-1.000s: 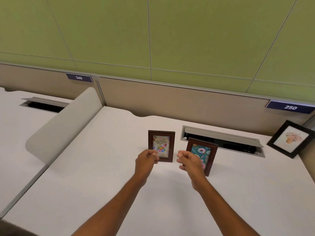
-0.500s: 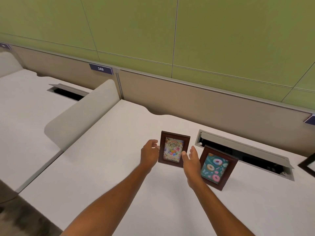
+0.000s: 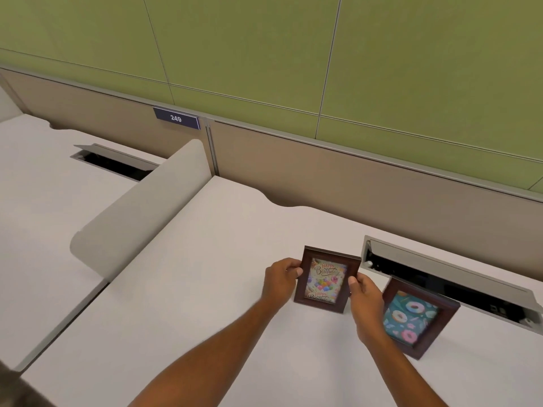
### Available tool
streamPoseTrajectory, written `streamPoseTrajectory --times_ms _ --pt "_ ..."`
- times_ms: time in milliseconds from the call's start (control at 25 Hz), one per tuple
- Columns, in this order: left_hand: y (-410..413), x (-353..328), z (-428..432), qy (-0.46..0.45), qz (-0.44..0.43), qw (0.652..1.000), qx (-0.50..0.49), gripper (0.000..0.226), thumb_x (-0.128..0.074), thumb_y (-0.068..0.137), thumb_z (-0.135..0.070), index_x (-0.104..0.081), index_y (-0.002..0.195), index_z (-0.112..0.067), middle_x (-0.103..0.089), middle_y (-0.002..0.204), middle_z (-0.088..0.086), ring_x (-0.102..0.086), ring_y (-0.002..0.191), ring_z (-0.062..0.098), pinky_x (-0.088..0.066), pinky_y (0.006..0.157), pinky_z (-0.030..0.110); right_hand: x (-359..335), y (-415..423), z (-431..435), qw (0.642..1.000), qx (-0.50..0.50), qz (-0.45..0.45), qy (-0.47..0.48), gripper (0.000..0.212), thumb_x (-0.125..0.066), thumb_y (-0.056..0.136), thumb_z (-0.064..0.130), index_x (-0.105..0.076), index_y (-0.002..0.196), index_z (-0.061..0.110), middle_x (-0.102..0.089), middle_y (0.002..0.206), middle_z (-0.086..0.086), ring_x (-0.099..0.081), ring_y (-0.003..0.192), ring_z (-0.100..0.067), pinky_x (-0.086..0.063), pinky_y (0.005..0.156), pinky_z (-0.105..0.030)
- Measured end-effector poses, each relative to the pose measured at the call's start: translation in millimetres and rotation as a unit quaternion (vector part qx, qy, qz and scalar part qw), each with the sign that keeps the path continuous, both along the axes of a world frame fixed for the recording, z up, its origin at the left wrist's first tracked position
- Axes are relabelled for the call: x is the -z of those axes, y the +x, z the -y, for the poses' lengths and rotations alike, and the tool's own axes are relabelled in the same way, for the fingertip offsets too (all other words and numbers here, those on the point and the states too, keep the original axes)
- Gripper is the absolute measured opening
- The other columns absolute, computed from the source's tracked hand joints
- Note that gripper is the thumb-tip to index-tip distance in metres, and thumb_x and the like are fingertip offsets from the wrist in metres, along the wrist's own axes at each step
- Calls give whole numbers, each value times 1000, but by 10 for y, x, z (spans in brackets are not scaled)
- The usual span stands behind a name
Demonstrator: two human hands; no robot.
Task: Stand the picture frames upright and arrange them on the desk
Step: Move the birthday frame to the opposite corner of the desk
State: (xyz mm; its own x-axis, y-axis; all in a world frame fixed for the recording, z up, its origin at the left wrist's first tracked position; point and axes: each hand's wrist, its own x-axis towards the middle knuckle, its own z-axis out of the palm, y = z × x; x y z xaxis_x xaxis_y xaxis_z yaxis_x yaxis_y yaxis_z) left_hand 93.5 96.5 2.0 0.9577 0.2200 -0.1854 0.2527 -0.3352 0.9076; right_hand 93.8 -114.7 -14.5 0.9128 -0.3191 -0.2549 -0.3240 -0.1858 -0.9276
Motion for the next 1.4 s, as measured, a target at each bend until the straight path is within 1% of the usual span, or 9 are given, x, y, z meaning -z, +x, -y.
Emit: streamPoseTrajectory --times_ms 240,360,440,520,800,960,1120,1280,1400 --pt "174 28 -287 -33 -2 999 -4 21 -67 99 -7 -80 116 -6 -83 107 7 -72 95 16 -62 98 44 -27 143 -187 999 -14 14 38 23 -57 110 16 -73 100 29 -79 107 1 -71 100 -19 -57 84 -38" --pt "301 -25 -523 -39 4 999 -14 21 -67 102 -9 -79 118 -7 -82 109 7 -75 101 20 -64 98 44 -72 311 -386 998 -30 15 47 20 -56 111 17 -72 105 26 -78 108 -2 -71 104 -24 -58 91 -46" --pt "394 -73 -698 -46 14 999 -24 21 -66 103 -9 -79 120 -7 -82 111 7 -76 106 23 -65 98 45 -118 463 -572 998 -44 20 49 16 -55 111 19 -71 110 22 -78 110 -2 -71 108 -26 -59 89 -43" --pt "501 -117 -908 -59 20 997 -40 21 -65 103 -9 -79 119 -8 -82 109 6 -77 106 23 -65 97 44 -179 650 -803 997 -60 25 45 16 -54 112 21 -70 113 20 -77 111 -2 -71 111 -27 -60 88 -41" --pt "945 -262 -1756 -115 57 988 -87 22 -66 103 -6 -79 121 -4 -83 110 13 -79 104 31 -67 93 41 -389 1389 -1692 992 -116 47 29 18 -55 112 22 -71 115 15 -77 112 -3 -73 112 -27 -63 97 -54" --pt "1303 -276 -2260 -135 61 983 -112 21 -67 103 -4 -78 121 -1 -82 112 20 -78 108 41 -67 93 54 -455 1805 -2206 989 -139 44 31 17 -58 110 24 -73 113 17 -79 111 -3 -75 110 -25 -63 98 -55" --pt "1676 -266 -2737 -116 71 979 -149 17 -65 103 -3 -79 111 -6 -80 101 13 -78 92 27 -67 88 59 -521 2236 -2680 978 -198 33 61 20 -62 108 28 -72 112 11 -81 110 -6 -77 111 -27 -64 95 -50" --pt "2046 -244 -3157 -83 85 977 -175 19 -65 102 -3 -81 109 -10 -82 98 8 -79 92 27 -68 88 57 -562 2688 -3050 960 -265 10 94 47 -52 105 61 -75 106 21 -84 105 -3 -81 102 -22 -64 84 -35" --pt "2274 -205 -3365 -60 103 975 -187 20 -64 104 -5 -80 115 -8 -82 106 14 -79 105 36 -68 87 58 -517 3041 -3228 956 -266 -64 106 82 -27 99 81 -76 111 16 -83 110 -11 -78 104 -27 -60 99 -44"
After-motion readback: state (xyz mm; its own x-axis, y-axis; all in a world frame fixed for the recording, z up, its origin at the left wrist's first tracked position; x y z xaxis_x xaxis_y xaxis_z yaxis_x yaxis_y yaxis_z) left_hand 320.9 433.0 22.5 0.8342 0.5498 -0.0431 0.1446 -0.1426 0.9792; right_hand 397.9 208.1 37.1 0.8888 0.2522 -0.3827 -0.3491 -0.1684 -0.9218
